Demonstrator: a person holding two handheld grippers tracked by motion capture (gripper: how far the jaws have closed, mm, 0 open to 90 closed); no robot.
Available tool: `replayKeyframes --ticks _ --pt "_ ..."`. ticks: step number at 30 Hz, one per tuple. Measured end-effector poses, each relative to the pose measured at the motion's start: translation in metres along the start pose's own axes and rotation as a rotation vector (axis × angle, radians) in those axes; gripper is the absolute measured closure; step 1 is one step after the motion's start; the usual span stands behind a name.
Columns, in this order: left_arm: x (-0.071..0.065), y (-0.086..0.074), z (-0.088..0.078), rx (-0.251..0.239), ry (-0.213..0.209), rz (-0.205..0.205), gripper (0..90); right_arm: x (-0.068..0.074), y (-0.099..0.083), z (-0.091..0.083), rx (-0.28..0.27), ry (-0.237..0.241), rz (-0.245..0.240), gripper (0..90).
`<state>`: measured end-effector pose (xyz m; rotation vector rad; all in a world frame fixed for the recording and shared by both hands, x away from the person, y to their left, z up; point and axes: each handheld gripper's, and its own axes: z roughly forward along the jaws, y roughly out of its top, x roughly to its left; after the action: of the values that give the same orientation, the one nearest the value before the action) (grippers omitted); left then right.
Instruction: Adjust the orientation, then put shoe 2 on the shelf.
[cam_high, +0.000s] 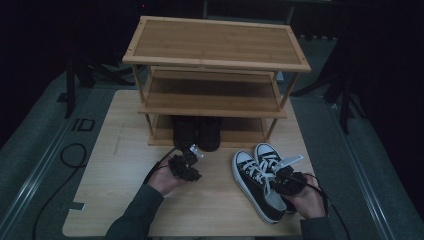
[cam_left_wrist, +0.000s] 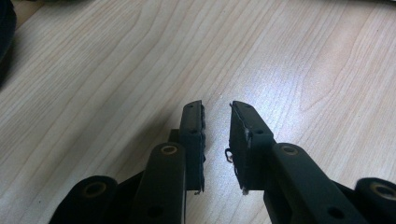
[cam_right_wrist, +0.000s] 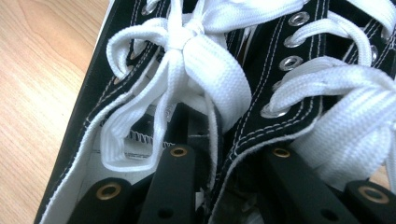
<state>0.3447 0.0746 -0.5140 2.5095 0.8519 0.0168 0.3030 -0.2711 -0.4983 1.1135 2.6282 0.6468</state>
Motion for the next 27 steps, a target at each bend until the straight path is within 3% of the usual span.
replayKeyframes --ticks 5,27 --pt "0.002 0.0 -0.003 0.013 0.006 0.017 75.4 -0.004 -0.002 -0.001 -0.006 0.014 -0.031 80.9" --pt "0.012 -0.01 -0.014 -0.007 0.027 -0.024 75.2 -0.023 0.012 -0.004 0.032 0.083 -0.201 84.3"
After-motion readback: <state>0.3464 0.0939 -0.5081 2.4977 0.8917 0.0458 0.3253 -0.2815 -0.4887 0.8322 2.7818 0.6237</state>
